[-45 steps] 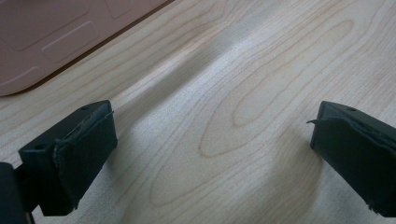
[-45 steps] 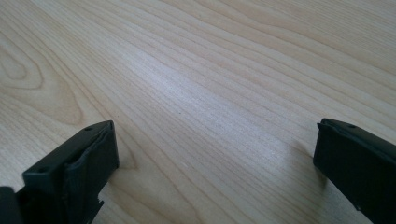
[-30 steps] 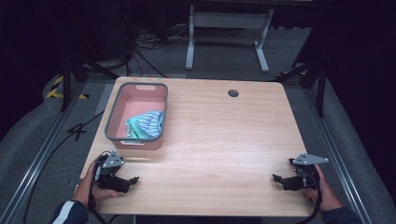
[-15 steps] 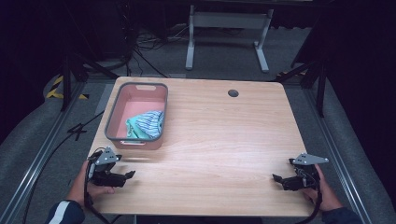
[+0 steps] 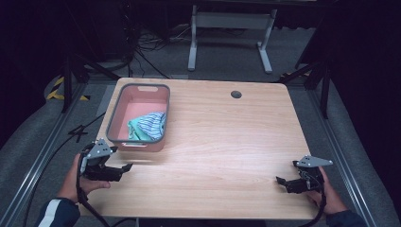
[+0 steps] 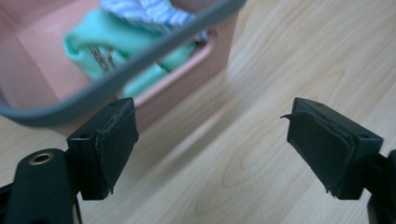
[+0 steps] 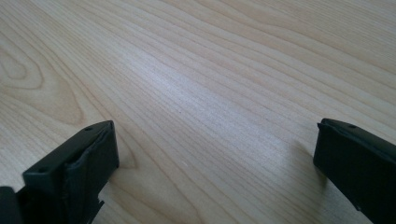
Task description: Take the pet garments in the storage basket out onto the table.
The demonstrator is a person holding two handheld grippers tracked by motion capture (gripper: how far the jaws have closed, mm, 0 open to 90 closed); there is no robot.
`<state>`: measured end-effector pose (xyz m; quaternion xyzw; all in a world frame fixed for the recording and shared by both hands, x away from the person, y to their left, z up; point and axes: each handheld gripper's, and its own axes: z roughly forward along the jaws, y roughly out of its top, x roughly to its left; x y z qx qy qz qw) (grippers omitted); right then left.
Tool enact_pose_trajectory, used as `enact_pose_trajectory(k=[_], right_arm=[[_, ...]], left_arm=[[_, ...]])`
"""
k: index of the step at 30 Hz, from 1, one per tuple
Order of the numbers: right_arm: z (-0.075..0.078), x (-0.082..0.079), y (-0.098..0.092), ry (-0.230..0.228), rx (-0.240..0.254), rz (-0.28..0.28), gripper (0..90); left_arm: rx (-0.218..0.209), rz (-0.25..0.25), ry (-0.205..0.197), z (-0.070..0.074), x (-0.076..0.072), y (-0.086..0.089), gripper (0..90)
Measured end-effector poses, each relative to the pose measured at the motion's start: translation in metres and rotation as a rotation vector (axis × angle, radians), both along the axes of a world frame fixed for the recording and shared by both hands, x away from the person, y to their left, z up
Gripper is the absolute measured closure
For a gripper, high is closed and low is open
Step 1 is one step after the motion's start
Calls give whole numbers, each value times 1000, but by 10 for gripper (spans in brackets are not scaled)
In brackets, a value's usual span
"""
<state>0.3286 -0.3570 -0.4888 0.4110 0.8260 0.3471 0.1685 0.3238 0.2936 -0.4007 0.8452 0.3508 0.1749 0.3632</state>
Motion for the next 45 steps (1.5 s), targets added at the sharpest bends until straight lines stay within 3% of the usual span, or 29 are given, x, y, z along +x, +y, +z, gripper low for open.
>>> enact_pose_trajectory(k=[2,14,23,28,34,37,38,43,45], right_arm=[[0,0,0,0,-1,0,4],[0,0,0,2,0,3,4],[0,0,0,0,1,1,4],[0,0,0,3,0,3,4],[0,0,0,3,1,4,4],[0,0,0,3,1,4,4],[0,0,0,3,1,4,4],[0,-1,-1,4,1,4,4],[0,-1,0,5,4,2,4]], left_arm=[[11,0,-24,10,3,-2,159],[37,11,-31,43,32,-13,157],[99,39,73,55,78,-28,163],[145,47,115,50,106,-38,164],[206,55,201,36,138,-47,165],[245,57,233,27,150,-51,169],[250,62,263,22,155,-53,167],[273,82,335,10,170,-57,167],[302,86,365,5,176,-59,170]])
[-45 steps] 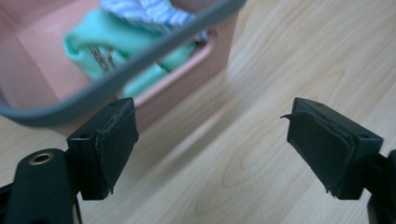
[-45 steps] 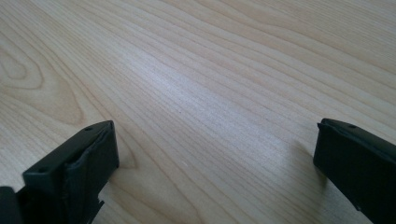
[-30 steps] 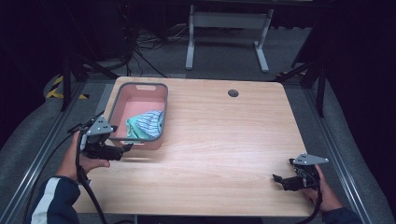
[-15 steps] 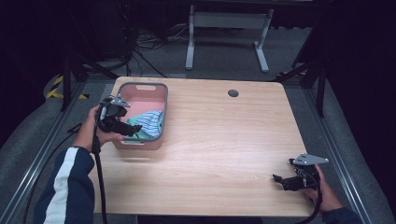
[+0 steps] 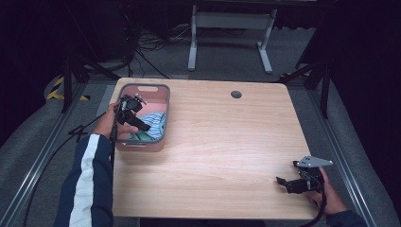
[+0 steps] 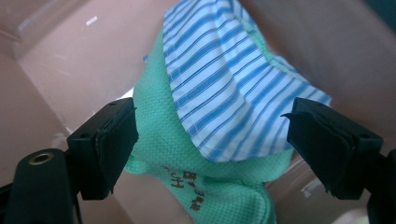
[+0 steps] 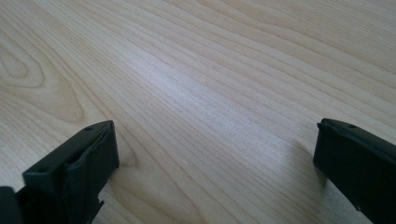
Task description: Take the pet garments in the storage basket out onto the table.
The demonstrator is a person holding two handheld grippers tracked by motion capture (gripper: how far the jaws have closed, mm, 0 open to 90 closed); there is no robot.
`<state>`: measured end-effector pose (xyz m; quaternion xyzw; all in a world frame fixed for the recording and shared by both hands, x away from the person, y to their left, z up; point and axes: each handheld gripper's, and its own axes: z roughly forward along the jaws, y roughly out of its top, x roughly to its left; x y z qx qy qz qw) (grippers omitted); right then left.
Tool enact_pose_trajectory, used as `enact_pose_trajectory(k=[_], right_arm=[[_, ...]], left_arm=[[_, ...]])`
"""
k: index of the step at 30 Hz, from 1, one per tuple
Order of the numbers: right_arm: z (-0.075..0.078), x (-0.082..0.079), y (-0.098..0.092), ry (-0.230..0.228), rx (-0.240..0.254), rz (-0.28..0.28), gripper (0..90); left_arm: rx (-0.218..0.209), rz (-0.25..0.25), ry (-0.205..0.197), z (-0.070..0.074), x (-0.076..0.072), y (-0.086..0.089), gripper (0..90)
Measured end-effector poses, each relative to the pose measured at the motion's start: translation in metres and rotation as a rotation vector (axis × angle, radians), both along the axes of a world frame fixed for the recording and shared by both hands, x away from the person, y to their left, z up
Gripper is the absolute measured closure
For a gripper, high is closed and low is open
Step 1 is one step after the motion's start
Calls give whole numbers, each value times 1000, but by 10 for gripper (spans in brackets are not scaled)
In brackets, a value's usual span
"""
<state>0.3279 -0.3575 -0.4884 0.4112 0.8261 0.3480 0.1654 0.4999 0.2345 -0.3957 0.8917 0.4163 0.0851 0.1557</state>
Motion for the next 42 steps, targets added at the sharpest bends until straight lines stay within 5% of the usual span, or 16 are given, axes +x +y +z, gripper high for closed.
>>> enact_pose_trajectory(k=[5,9,13,14,16,24,28,32,42], right_arm=[[0,0,0,0,0,0,4],[0,0,0,1,0,0,4],[0,0,0,0,-3,3,4],[0,0,0,0,-3,3,4],[0,0,0,0,-3,3,4],[0,0,0,0,-3,3,4],[0,0,0,0,-3,4,4],[0,0,0,0,-4,6,4],[0,0,0,-1,-5,7,4]], left_arm=[[40,9,52,-10,9,-6,178],[136,33,90,-24,16,-15,178],[161,50,114,-30,19,-18,154],[212,39,126,-32,22,-20,154],[250,37,142,-36,24,-22,150],[199,51,209,-39,28,-20,212],[198,4,235,-35,27,-25,395],[204,1,231,-34,24,-28,538],[211,8,170,-30,16,-31,656]])
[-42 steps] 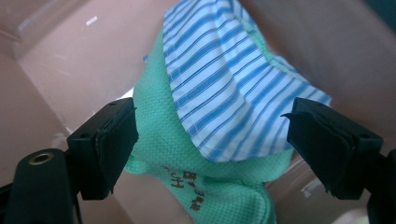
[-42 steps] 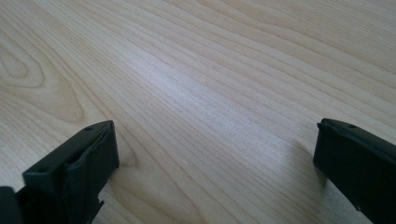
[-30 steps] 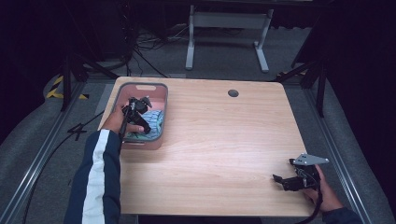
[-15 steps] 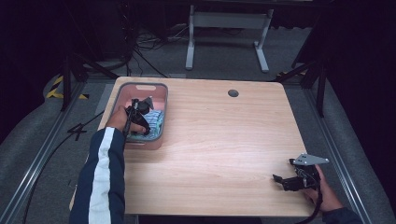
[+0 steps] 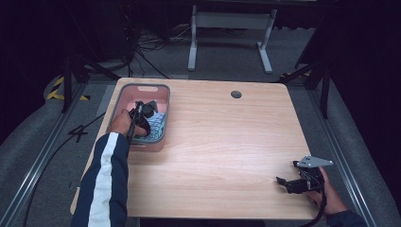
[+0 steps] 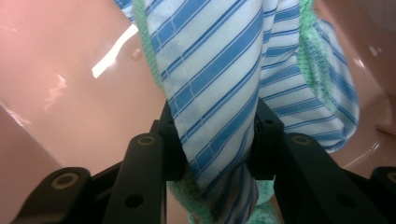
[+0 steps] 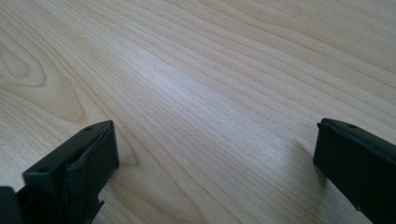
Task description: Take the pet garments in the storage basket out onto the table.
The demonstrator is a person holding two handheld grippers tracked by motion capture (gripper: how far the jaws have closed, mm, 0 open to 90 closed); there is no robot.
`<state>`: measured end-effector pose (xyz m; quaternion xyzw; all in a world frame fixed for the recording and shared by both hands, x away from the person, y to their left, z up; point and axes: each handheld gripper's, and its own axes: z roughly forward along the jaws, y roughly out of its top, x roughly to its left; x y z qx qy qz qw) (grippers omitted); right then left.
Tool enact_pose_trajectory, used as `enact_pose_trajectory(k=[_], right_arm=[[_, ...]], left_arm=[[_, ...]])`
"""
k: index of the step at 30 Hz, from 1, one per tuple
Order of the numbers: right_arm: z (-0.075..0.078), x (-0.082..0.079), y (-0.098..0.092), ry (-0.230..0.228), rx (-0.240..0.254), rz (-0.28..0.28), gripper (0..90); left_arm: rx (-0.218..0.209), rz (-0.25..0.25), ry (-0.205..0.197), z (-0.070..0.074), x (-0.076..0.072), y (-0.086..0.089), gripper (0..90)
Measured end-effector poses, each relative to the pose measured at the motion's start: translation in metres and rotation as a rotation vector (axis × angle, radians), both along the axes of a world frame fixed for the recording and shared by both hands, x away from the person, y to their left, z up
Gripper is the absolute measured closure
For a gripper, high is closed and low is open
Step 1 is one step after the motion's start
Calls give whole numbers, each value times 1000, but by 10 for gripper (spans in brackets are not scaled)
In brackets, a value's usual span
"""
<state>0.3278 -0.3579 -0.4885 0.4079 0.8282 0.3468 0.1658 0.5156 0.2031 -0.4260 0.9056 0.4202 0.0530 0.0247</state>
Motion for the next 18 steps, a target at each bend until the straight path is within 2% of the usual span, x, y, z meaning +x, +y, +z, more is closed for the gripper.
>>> enact_pose_trajectory(k=[1,3,4,5,8,12,13,15,18], right_arm=[[0,0,0,0,0,1,5],[0,0,0,-1,0,2,5],[0,0,0,-1,0,2,5],[0,0,0,-1,-1,3,5],[0,0,0,-1,-1,4,5],[0,0,0,-2,-1,6,5],[0,0,0,-2,-1,6,5],[0,0,0,-2,-1,6,5],[0,0,0,-2,-1,6,5]], left_arm=[[18,-11,-11,2,0,0,660],[6,-9,-36,6,0,1,664],[6,-9,-36,6,0,1,666],[-15,6,-60,10,-1,2,668],[-26,12,-99,20,-3,5,669],[-73,25,-140,31,-9,10,670],[-73,25,-140,31,-9,10,670],[-103,29,-176,39,-14,15,670],[-118,20,-195,46,-18,18,670]])
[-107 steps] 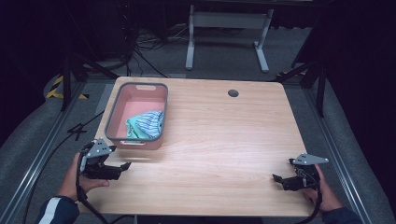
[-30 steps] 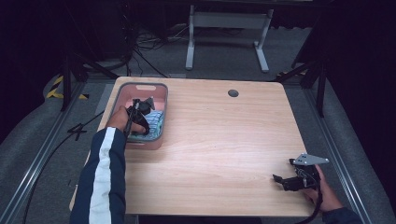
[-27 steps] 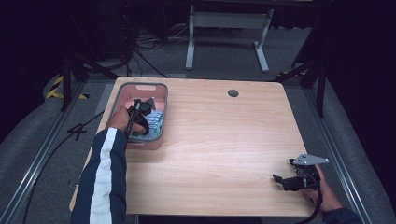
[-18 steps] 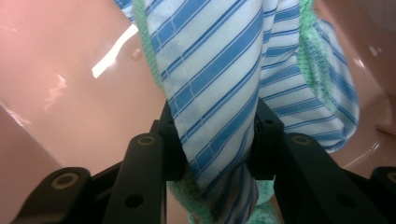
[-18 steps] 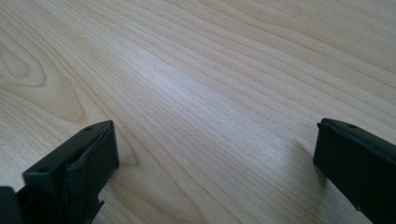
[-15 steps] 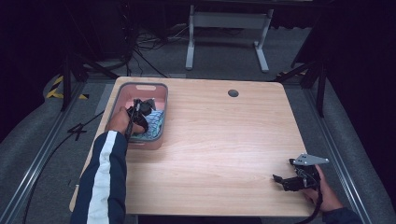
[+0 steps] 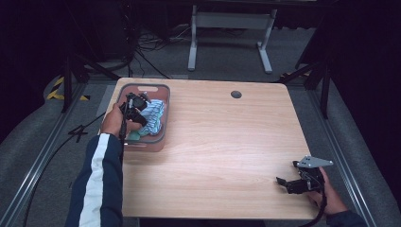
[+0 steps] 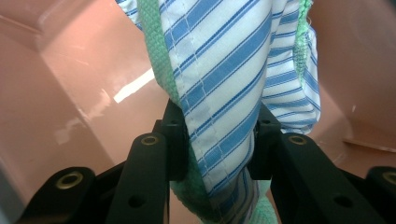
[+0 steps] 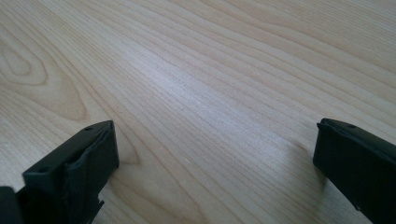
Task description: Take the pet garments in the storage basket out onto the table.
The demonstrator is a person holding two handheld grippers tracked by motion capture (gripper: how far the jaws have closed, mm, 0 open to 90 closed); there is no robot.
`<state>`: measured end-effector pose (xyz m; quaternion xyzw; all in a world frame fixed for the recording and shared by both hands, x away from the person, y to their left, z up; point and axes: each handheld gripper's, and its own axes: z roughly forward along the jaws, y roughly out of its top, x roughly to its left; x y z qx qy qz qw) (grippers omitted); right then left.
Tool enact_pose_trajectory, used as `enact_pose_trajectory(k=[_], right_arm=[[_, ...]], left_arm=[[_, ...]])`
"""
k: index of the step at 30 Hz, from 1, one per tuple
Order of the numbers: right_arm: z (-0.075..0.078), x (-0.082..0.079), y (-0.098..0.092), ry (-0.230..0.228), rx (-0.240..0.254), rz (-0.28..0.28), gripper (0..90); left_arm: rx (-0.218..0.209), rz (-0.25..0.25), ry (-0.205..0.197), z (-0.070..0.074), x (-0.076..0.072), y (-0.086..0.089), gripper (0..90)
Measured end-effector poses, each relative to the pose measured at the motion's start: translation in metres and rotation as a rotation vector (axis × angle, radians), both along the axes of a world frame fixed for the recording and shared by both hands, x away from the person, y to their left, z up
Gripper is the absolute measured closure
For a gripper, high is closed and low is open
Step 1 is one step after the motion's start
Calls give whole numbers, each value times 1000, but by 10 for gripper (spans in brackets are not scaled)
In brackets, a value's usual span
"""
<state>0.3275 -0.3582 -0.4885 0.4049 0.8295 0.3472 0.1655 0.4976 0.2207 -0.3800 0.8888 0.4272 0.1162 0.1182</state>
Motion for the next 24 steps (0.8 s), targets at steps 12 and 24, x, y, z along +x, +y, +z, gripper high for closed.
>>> enact_pose_trajectory(k=[12,24], right_arm=[[0,0,0,0,0,0,5],[0,0,0,0,1,1,6]], left_arm=[[-94,-10,-149,32,-23,9,671],[-166,-51,-245,60,-48,9,671]])
